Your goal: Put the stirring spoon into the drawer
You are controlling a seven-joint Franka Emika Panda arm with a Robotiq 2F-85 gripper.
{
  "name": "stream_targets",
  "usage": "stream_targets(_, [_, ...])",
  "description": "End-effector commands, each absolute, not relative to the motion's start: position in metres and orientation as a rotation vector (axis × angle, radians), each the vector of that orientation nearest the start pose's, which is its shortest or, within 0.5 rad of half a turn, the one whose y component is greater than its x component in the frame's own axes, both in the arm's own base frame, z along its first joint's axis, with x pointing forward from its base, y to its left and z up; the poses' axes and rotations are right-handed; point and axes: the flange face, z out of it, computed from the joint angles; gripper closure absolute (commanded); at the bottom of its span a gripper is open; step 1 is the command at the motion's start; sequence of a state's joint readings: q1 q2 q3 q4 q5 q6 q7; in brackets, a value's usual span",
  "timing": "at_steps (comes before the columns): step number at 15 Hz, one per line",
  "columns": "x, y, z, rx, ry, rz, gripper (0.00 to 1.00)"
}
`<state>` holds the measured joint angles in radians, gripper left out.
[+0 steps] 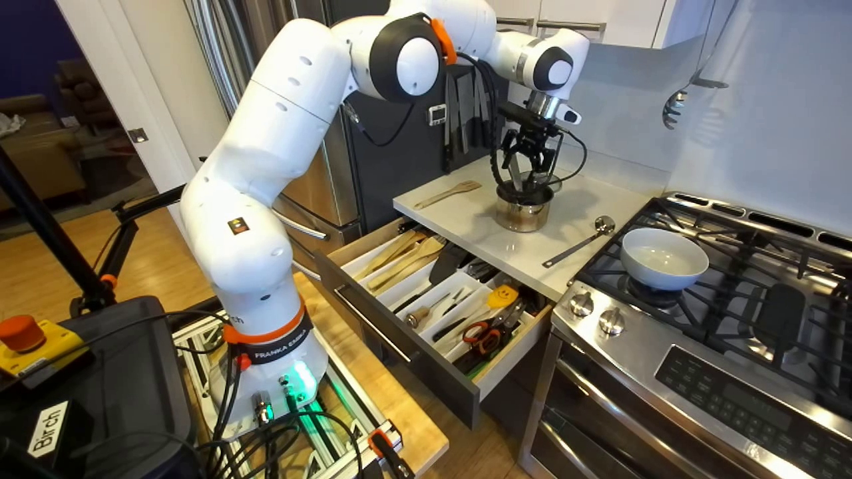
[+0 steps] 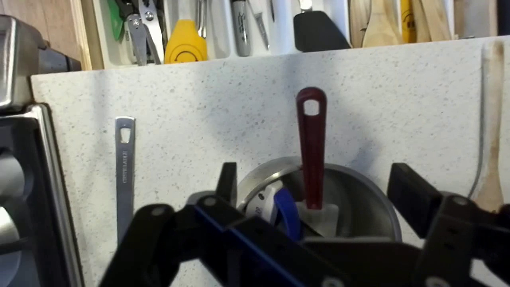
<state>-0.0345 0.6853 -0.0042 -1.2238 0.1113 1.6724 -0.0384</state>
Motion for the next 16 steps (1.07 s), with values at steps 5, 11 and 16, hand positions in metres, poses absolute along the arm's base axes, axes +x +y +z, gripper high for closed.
stream_targets(5, [0.718,0.007,0.329,-2.936,-0.011,0.394,0.0])
stream_targets(11, [0.716,0.004,0.308,-2.943,0.043,0.482,0.13])
stream_targets(16, [0.714,-0.013,0.306,-2.928,0.125,0.493,0.4])
